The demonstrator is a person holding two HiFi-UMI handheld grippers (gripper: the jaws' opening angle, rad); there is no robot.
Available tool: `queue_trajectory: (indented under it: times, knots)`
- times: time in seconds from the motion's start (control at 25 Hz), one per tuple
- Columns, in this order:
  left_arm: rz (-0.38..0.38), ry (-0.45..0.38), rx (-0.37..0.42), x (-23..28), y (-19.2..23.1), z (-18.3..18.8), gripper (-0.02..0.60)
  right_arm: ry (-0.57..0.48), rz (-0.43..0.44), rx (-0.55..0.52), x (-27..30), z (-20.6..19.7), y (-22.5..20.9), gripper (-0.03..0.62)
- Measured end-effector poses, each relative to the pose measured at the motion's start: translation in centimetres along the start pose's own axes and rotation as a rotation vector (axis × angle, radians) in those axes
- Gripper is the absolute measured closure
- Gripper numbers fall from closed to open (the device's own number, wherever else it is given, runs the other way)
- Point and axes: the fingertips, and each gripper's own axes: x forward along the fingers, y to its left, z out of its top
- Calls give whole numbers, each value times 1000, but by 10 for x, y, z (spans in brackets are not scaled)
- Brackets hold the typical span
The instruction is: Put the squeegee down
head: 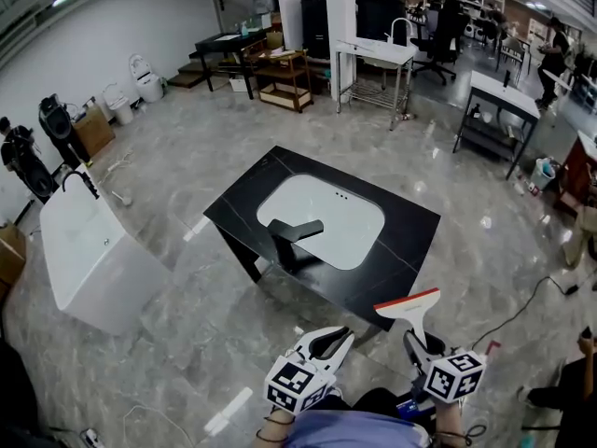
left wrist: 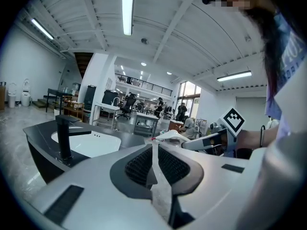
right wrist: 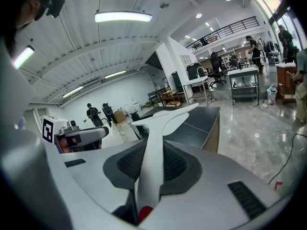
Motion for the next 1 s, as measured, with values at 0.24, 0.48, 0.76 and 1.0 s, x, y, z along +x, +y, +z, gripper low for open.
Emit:
queue_trajectory:
  times: [0.24, 0.48, 0.76, 1.0]
  knots:
    - [-32, 8, -7, 18, 0, 5, 538, 22, -16, -5, 5, 8, -15, 511]
    - [-19, 9, -12, 48, 8, 10, 538, 21, -8, -23, 30, 33, -50, 513]
    - [67, 2, -27, 95, 44, 33, 538, 37, 37, -49, 76, 79, -98, 513]
    - [120, 0, -38, 139, 58, 53, 538, 88, 89, -59, 118, 108, -142, 513]
